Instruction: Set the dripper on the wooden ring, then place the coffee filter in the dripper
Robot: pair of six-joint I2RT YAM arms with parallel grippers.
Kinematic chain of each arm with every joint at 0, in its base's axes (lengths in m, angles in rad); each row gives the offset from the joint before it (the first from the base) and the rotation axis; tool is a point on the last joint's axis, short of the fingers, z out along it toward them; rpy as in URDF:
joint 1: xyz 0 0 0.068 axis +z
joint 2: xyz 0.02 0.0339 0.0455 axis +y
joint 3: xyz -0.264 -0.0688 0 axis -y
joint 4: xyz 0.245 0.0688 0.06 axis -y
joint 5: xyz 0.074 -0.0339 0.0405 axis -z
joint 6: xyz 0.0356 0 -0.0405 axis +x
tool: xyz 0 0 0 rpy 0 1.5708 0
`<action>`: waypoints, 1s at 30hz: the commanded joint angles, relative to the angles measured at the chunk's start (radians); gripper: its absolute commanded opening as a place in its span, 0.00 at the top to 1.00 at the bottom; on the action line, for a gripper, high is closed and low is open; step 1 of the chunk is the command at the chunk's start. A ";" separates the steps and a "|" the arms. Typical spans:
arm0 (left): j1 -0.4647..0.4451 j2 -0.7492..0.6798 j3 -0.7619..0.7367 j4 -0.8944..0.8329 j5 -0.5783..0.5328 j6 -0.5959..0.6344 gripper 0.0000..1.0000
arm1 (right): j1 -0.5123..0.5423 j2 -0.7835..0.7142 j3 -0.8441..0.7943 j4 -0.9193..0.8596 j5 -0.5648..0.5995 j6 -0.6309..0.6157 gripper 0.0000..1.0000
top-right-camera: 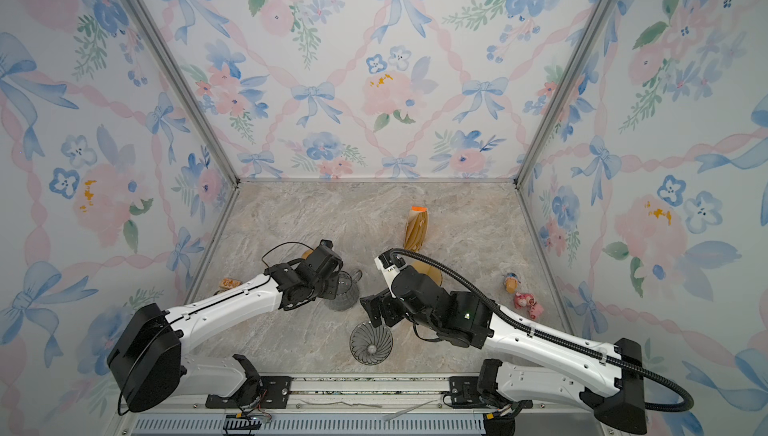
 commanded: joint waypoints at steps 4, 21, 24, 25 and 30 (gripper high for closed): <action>-0.017 -0.003 0.002 0.005 0.000 -0.034 0.87 | 0.013 -0.025 -0.025 0.007 0.028 0.021 0.04; -0.007 -0.137 0.027 -0.030 0.044 -0.067 0.60 | 0.012 -0.032 -0.023 0.017 0.038 0.018 0.04; 0.023 -0.164 0.058 -0.070 0.057 -0.067 0.58 | 0.012 -0.038 -0.028 0.025 0.038 0.012 0.04; 0.038 -0.170 0.068 -0.079 0.066 -0.064 0.56 | 0.012 -0.038 -0.028 0.027 0.038 0.011 0.04; 0.198 -0.167 0.100 -0.098 0.150 -0.017 0.50 | 0.012 -0.025 -0.023 0.030 0.038 0.005 0.04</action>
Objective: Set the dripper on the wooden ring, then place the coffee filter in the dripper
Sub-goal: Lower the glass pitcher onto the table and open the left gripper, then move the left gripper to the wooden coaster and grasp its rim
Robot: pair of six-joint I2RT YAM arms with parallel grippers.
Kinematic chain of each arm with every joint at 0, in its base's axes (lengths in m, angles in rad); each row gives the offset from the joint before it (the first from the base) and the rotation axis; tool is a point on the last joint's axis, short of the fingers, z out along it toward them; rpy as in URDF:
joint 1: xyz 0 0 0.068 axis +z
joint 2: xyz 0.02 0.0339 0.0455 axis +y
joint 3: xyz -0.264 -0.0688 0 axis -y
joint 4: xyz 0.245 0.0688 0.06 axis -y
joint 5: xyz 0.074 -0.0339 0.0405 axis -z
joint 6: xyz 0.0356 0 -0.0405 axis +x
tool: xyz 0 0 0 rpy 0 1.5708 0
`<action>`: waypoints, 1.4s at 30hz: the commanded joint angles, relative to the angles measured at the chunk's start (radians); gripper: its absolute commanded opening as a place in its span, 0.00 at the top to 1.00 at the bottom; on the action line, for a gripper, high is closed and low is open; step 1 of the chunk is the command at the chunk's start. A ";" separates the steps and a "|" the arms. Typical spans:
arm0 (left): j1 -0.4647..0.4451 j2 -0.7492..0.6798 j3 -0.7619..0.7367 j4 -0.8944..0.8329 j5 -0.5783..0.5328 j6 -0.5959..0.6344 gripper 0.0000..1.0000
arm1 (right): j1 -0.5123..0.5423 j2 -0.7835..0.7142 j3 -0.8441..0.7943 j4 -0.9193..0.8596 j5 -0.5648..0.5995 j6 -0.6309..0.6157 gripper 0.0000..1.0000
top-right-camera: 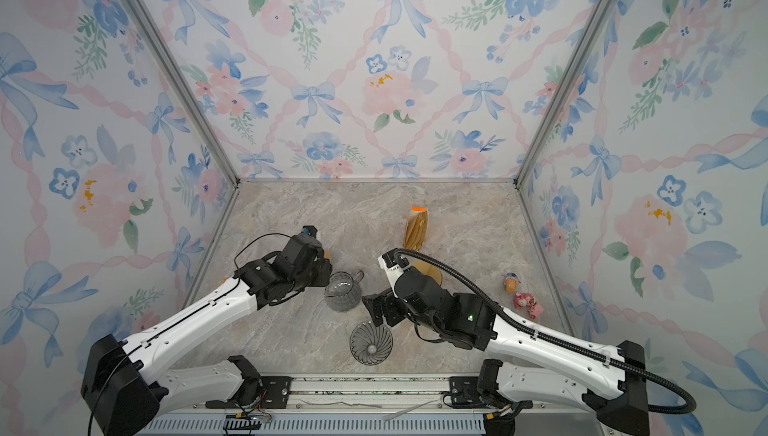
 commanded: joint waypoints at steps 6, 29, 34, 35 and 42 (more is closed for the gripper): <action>0.246 0.104 0.066 -0.046 0.087 0.103 0.49 | 0.013 0.015 -0.002 0.013 0.009 -0.004 0.04; 0.392 0.525 0.264 -0.045 0.132 0.209 0.44 | 0.012 0.005 -0.006 -0.005 0.017 -0.014 0.04; 0.397 0.542 0.250 -0.043 0.143 0.215 0.44 | 0.012 -0.002 -0.016 0.021 -0.026 -0.019 0.04; 0.397 0.547 0.250 -0.043 0.144 0.215 0.44 | 0.013 -0.004 -0.021 0.027 -0.034 -0.020 0.04; 0.398 0.574 0.254 -0.044 0.169 0.226 0.45 | 0.014 -0.024 -0.043 0.049 -0.072 -0.020 0.04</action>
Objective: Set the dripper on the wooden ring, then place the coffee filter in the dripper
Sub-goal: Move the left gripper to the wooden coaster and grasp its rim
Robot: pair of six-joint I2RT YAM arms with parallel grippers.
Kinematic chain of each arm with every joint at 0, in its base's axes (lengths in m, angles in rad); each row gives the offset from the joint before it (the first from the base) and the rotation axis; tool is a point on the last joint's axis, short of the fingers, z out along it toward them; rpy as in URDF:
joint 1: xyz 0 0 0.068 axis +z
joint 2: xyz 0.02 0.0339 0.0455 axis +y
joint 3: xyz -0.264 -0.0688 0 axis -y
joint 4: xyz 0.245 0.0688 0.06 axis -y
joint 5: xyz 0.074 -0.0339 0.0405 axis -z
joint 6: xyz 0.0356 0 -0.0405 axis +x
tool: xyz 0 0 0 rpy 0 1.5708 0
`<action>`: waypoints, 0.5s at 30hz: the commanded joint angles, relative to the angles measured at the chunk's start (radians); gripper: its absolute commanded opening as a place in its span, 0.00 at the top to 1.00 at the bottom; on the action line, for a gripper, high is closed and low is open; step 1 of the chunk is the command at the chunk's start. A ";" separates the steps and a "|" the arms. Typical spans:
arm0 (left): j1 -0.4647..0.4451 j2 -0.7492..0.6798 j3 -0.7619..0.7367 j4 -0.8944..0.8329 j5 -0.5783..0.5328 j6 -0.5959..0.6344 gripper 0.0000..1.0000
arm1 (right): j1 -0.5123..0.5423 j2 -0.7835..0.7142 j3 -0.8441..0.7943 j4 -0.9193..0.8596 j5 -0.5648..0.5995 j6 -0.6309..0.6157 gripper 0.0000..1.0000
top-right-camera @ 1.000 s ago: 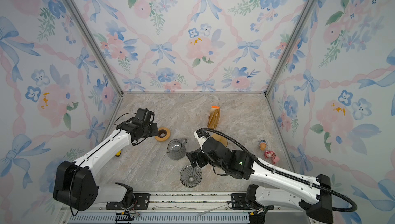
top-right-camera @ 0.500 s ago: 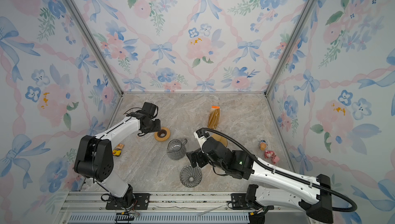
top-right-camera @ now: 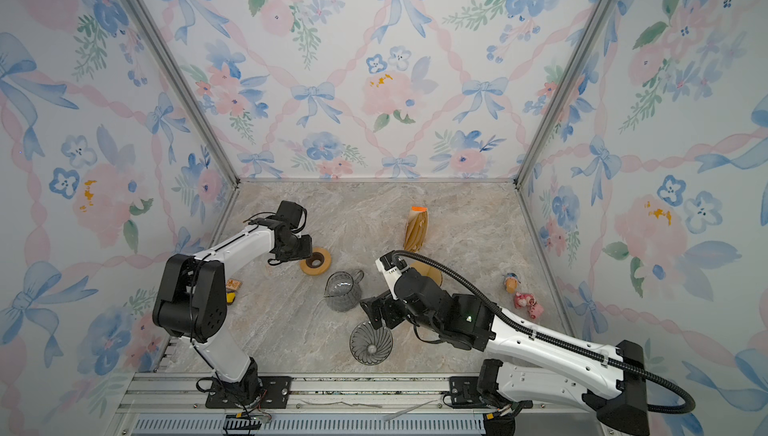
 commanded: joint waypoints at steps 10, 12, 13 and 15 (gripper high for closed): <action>0.004 0.059 0.006 -0.016 0.018 0.027 0.47 | 0.017 -0.034 -0.033 0.024 -0.026 -0.012 0.04; 0.005 0.062 0.007 -0.016 0.018 0.026 0.48 | 0.018 -0.039 -0.033 0.021 -0.020 -0.012 0.04; 0.004 0.065 0.009 -0.016 0.018 0.026 0.49 | 0.017 -0.042 -0.033 0.019 -0.016 -0.011 0.04; 0.005 0.072 0.010 -0.016 0.018 0.026 0.50 | 0.018 -0.045 -0.036 0.018 -0.012 -0.009 0.04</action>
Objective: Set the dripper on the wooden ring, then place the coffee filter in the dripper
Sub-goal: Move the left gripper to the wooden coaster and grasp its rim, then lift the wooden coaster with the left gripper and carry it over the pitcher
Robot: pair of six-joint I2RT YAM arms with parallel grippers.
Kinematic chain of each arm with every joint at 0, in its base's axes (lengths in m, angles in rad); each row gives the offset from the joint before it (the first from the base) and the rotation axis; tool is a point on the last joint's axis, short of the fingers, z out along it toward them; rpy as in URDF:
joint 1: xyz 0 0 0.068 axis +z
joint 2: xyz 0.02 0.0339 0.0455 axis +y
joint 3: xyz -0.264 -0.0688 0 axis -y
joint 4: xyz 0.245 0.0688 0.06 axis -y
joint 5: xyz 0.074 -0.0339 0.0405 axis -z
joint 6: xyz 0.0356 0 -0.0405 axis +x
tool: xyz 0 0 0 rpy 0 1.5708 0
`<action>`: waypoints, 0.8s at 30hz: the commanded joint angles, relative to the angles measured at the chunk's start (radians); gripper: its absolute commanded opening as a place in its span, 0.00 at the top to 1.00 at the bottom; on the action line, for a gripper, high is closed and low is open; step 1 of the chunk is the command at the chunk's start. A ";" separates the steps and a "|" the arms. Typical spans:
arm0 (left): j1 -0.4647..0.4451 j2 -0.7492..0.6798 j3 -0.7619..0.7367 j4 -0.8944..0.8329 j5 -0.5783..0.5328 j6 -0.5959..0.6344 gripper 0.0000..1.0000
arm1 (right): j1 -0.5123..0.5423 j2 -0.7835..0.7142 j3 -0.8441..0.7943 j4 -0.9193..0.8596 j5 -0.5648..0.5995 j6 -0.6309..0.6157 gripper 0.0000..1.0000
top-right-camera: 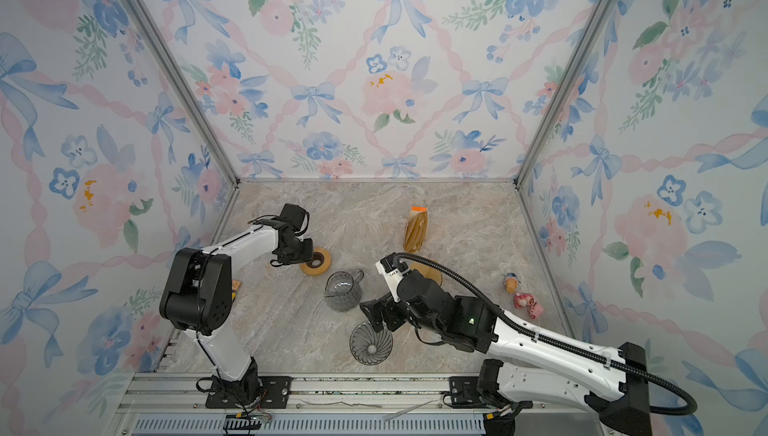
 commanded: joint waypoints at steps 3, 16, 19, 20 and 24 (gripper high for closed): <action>0.004 0.030 0.013 -0.016 0.011 0.015 0.50 | 0.016 -0.024 -0.017 -0.001 0.018 -0.003 0.04; 0.004 0.037 0.017 -0.016 0.020 0.012 0.66 | 0.016 -0.025 -0.014 -0.017 0.030 -0.002 0.04; 0.005 0.025 0.016 -0.016 0.017 0.012 0.68 | 0.016 -0.026 -0.014 -0.017 0.034 -0.002 0.04; 0.005 0.017 0.016 -0.017 0.018 0.012 0.69 | 0.016 -0.026 -0.014 -0.019 0.033 -0.002 0.04; 0.005 -0.016 0.014 -0.021 0.015 0.013 0.71 | 0.016 -0.030 -0.013 -0.019 0.036 0.000 0.04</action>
